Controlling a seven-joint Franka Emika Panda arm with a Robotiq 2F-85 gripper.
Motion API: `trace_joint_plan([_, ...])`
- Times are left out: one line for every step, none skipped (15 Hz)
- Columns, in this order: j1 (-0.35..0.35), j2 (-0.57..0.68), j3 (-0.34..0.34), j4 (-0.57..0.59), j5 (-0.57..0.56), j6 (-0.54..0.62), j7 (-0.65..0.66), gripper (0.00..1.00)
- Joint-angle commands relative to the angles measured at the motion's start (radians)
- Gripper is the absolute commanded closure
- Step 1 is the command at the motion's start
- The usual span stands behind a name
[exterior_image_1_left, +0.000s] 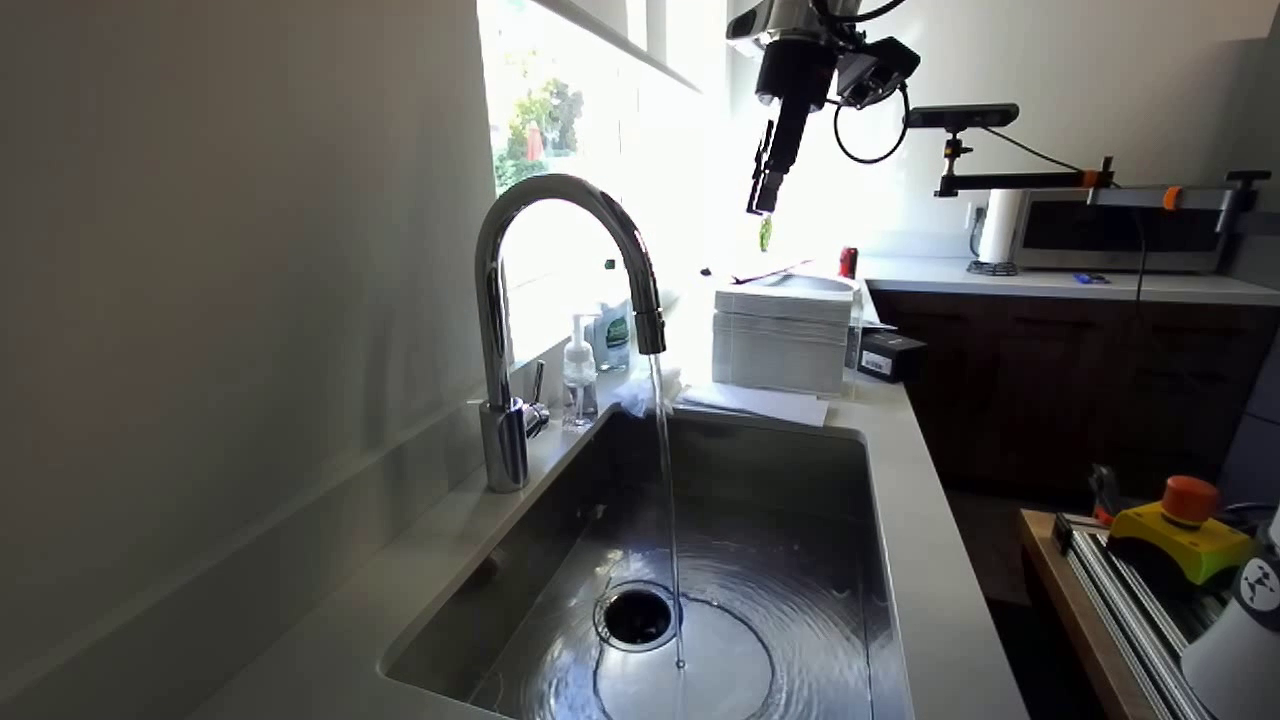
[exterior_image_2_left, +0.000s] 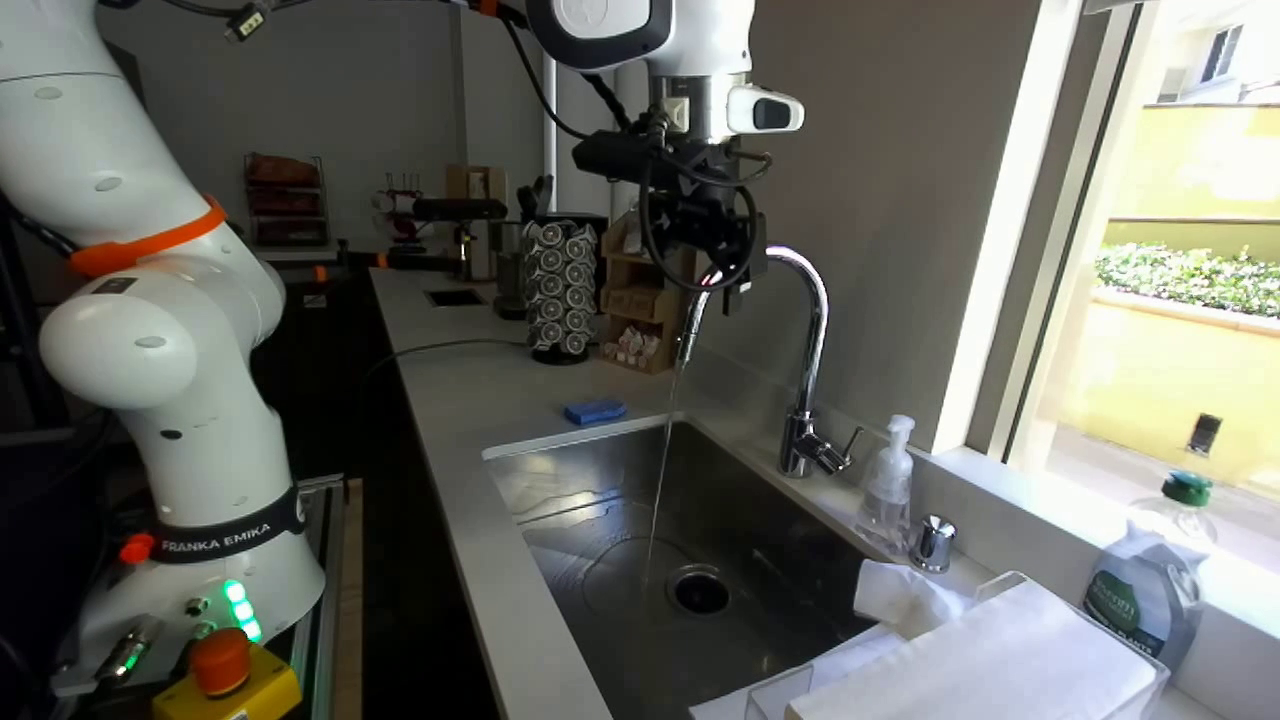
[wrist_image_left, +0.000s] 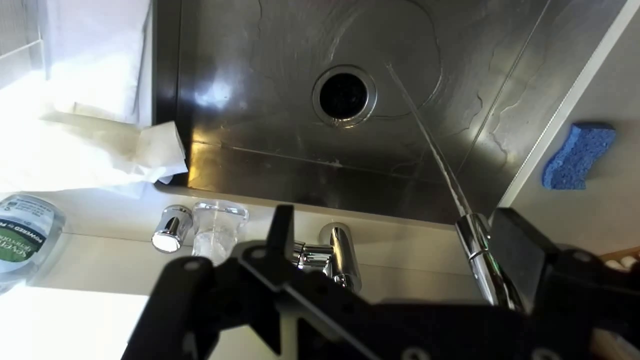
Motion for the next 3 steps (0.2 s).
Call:
trace_joint_plan([0.022, -0.005, -0.02, -0.001, -0.008, -0.001, 0.004, 0.0])
trace_joint_plan([0.023, -0.008, -0.021, -0.001, -0.008, -0.001, 0.002, 0.0])
trace_joint_plan([0.023, -0.009, -0.021, -0.002, -0.008, -0.001, 0.0, 0.0])
